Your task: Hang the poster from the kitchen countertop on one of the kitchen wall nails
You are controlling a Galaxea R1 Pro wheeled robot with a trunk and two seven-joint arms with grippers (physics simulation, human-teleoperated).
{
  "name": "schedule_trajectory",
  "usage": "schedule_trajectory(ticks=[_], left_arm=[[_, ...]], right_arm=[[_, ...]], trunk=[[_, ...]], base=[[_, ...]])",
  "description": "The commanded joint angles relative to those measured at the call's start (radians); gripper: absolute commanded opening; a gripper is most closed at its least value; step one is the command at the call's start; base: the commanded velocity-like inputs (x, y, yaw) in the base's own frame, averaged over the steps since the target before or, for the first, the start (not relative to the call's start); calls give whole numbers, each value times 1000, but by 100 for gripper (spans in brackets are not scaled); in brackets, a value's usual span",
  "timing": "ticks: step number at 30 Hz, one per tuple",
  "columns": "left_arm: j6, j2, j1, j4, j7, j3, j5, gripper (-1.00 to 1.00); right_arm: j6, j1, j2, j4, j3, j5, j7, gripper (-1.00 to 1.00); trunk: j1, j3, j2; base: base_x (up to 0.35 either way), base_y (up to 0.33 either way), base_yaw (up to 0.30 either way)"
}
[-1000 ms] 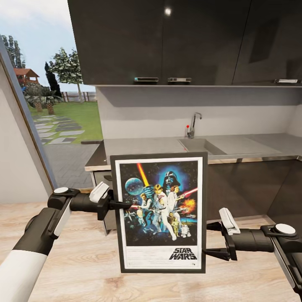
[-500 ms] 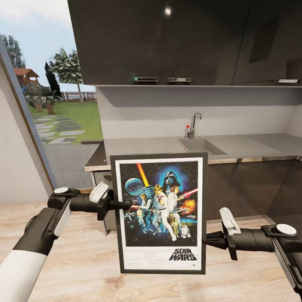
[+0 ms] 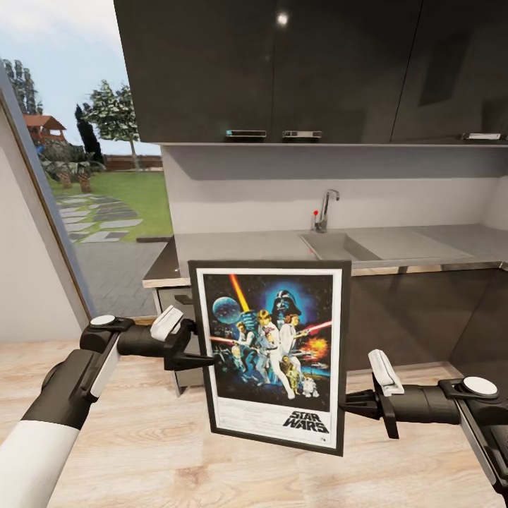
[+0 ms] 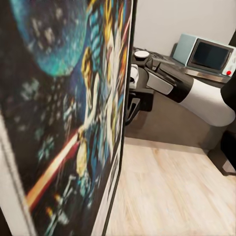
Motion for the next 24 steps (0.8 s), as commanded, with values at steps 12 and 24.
schedule_trajectory(ticks=[12, 24], left_arm=[[9, 90, -1, 3, -4, 0, 8, 100], [-102, 194, -1, 134, -17, 2, 9, 100]], right_arm=[[15, -1, 1, 0, 0, 1, 5, -100], [15, -1, 1, 0, -6, 1, 5, -100]], trunk=[[0, -1, -1], [0, -1, -1]], base=[[0, 0, 0], [0, 0, 0]])
